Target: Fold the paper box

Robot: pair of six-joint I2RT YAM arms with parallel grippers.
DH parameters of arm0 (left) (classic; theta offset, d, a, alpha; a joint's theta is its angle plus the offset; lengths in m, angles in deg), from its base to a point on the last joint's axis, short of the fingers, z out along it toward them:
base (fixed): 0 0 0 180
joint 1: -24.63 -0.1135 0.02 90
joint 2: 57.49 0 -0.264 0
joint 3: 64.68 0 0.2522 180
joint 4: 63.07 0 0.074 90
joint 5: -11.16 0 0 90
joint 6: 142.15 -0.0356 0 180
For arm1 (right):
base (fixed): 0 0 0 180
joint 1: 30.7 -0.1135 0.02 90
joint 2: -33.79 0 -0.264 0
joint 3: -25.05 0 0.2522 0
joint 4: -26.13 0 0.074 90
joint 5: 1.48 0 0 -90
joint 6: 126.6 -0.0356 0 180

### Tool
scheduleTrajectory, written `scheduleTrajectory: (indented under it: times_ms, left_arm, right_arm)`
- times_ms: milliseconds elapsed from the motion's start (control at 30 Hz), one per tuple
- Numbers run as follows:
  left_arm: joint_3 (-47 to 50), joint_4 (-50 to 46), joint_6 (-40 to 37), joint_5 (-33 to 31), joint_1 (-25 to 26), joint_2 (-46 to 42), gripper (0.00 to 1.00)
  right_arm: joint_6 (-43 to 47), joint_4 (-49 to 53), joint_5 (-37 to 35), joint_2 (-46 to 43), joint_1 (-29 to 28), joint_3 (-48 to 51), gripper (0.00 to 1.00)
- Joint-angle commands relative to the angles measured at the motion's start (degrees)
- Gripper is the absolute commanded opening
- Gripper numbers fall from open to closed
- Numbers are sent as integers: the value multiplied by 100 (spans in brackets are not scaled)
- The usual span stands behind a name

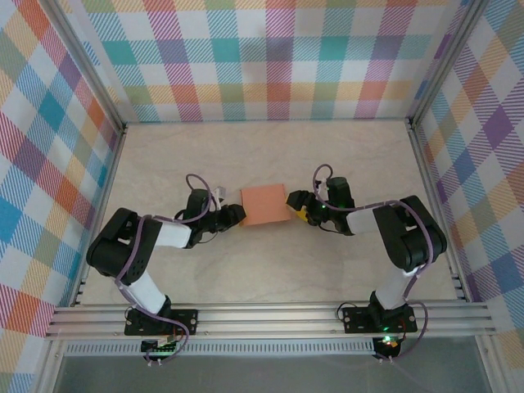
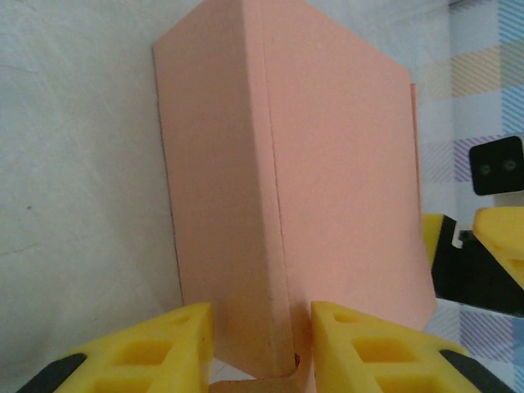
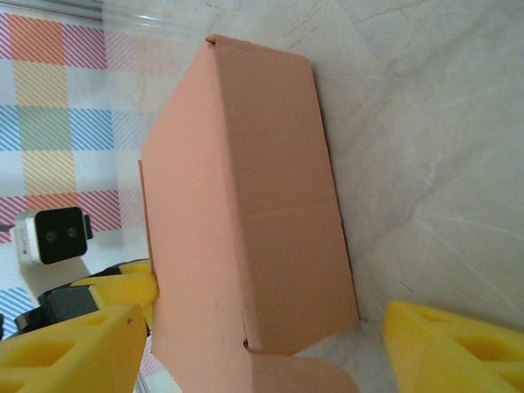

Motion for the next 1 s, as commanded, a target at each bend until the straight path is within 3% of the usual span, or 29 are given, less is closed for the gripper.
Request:
scheduleTrajectory:
  times_ms: [0, 300, 533, 800, 967]
  left_arm:
    - [280, 150, 191, 277, -235, 335, 34]
    - [489, 977, 426, 881, -572, 582, 31]
    - [584, 897, 271, 993, -783, 551, 29]
    - [658, 1106, 323, 1030, -821, 650, 29]
    - [651, 1101, 324, 1047, -840, 640, 29]
  right_arm:
    - [-47, -281, 242, 241, -63, -171, 76]
    - [-176, -564, 415, 444, -68, -285, 77]
    - [-116, -414, 392, 511, -70, -430, 77]
    - [-447, -629, 1149, 1019, -85, -867, 74]
    - [-110, 174, 1084, 1111, -131, -1215, 74]
